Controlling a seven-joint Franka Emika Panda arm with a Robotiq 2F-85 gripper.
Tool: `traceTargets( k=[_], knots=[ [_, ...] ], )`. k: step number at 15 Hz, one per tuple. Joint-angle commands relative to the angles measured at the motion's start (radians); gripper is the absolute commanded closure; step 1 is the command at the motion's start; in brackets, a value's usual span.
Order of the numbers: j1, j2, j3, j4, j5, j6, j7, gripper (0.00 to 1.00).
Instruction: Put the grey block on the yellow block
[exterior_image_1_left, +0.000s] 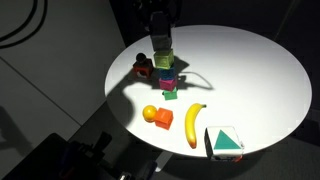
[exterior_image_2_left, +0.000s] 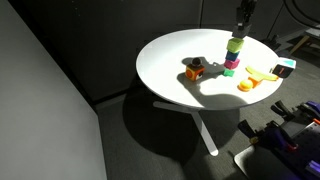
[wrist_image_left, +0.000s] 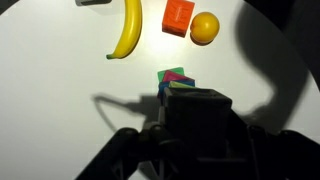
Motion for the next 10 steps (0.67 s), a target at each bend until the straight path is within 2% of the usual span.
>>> traceTargets(
  k=[1,10],
  knots=[
    [-0.023,0.027,0.019,0.038,0.005,-0.006,-0.026,0.69],
    [-0.024,0.057,0.025,0.056,0.006,-0.01,-0.024,0.69]
  ],
)
